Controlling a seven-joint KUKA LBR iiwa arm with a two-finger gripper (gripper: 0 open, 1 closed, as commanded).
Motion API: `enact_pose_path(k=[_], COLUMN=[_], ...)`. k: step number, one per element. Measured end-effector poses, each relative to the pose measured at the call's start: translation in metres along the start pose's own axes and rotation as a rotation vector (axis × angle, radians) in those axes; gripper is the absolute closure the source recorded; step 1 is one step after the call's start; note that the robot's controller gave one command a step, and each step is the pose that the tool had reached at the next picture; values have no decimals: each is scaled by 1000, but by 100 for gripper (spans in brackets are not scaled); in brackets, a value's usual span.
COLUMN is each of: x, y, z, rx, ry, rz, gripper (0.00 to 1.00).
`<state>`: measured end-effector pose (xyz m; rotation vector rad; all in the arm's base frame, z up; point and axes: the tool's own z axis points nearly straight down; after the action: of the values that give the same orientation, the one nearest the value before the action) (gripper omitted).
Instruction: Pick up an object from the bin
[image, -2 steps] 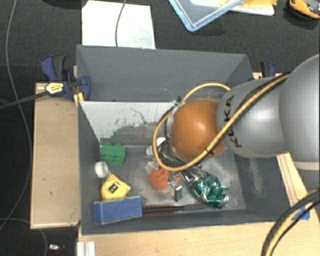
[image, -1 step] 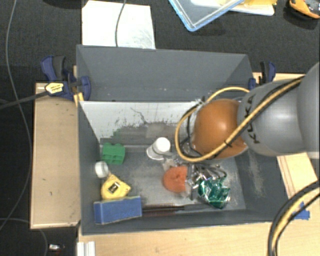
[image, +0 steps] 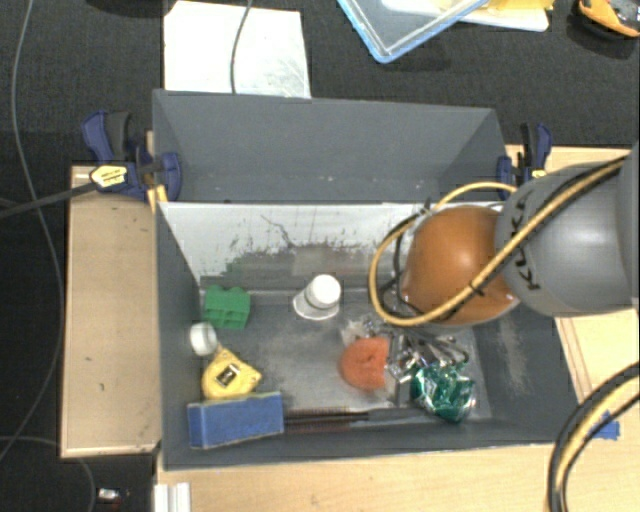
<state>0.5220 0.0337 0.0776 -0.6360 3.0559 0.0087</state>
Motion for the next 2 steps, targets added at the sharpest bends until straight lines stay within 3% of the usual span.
enact_pose_path(k=[1,2], x=[-9,2], y=[-3,-22], z=[3,5], rx=[1,0], ry=[0,-2], rz=[-139,-348], gripper=[0,0])
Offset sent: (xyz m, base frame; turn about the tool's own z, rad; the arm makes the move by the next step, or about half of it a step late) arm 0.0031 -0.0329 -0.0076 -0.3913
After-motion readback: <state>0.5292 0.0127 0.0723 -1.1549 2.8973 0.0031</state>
